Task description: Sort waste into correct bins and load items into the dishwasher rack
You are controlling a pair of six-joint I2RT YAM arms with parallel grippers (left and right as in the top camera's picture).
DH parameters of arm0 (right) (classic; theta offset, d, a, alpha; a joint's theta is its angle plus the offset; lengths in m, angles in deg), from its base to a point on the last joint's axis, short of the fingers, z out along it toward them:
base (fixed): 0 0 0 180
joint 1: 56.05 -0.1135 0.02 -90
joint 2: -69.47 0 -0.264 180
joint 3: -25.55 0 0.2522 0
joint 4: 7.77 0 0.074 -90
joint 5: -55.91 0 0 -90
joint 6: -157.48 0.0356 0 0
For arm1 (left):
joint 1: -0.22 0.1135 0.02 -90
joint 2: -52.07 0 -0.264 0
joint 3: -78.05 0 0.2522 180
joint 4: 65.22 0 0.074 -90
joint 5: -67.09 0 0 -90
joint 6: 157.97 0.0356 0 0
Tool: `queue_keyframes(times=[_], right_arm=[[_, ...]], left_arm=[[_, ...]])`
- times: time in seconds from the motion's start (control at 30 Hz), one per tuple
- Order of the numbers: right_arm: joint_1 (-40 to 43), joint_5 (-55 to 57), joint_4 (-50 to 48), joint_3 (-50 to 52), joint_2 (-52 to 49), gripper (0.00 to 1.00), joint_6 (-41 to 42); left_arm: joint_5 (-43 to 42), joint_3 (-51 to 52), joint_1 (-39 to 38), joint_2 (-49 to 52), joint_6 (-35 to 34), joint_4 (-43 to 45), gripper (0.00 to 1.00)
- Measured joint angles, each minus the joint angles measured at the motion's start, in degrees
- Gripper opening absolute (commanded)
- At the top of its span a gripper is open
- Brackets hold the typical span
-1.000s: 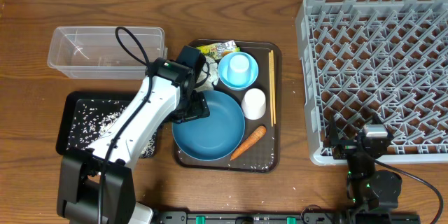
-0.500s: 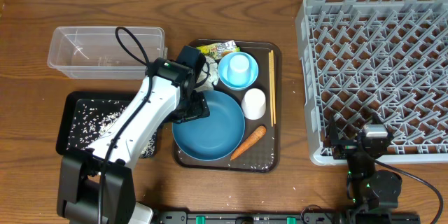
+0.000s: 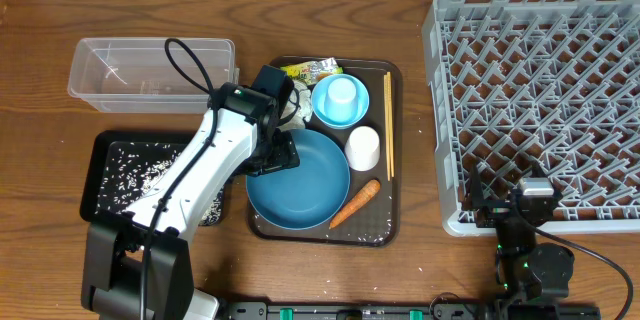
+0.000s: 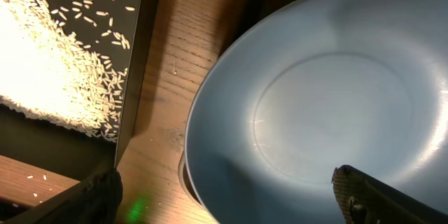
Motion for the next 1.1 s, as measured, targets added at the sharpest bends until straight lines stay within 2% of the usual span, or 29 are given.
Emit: queue_keyframes(times=[0.9, 1.0, 1.1], right_arm=[[0.0, 0.0, -0.2, 0.0, 0.0, 0.99, 0.0], [0.0, -1.5, -0.6, 0.0, 0.0, 0.99, 3.2], [0.0, -8.7, -1.2, 0.0, 0.0, 0.99, 13.0]], left_arm=[[0.0, 0.0, 0.0, 0.0, 0.0, 0.0, 0.98], [0.0, 0.0, 0.0, 0.0, 0.0, 0.0, 0.98], [0.0, 0.0, 0.0, 0.0, 0.0, 0.0, 0.98]])
